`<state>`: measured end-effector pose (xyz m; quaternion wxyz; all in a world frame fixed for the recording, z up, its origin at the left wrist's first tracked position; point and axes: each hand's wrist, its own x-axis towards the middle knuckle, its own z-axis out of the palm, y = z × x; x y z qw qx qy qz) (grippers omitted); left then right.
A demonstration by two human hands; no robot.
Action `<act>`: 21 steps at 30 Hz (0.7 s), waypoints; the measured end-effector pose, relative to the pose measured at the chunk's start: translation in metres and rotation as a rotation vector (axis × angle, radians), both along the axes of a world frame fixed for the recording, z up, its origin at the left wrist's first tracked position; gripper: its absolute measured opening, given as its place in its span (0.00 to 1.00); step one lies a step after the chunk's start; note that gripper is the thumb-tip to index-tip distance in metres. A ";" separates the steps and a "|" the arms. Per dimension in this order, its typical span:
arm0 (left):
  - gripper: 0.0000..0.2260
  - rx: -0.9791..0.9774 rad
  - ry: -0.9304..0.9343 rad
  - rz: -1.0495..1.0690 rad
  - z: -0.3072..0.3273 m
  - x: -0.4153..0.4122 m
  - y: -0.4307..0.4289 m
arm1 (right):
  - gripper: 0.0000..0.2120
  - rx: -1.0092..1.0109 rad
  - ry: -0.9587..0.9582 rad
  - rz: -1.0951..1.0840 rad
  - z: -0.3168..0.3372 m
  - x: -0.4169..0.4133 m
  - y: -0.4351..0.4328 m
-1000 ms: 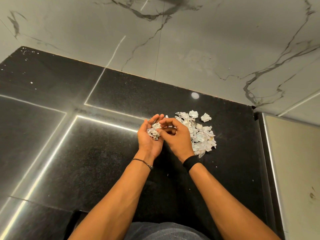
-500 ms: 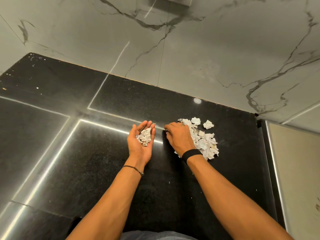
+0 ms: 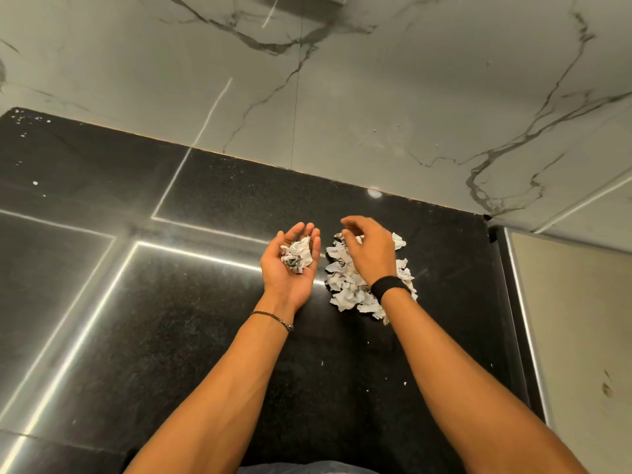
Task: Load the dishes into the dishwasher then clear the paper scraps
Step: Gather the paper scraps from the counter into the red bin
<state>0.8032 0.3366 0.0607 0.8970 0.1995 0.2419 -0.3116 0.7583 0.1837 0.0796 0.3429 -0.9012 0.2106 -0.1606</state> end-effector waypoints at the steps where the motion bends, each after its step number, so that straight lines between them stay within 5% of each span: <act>1: 0.16 0.002 -0.005 -0.007 0.000 0.000 0.000 | 0.13 -0.106 0.117 0.009 -0.006 0.005 -0.010; 4: 0.17 0.030 -0.020 -0.029 0.001 0.000 0.001 | 0.15 -0.339 0.372 0.069 -0.023 0.012 -0.026; 9: 0.18 0.103 -0.057 -0.055 0.000 0.000 0.000 | 0.09 -0.341 0.274 -0.030 -0.021 0.002 -0.025; 15: 0.19 0.159 -0.093 -0.095 0.004 -0.003 -0.016 | 0.07 0.052 -0.126 -0.099 0.017 -0.026 -0.005; 19: 0.19 0.136 -0.099 -0.133 0.007 -0.006 -0.025 | 0.10 0.333 -0.059 0.178 0.037 -0.032 0.012; 21: 0.18 0.066 -0.060 -0.110 0.007 -0.007 -0.024 | 0.08 0.330 -0.104 0.102 0.033 -0.028 0.009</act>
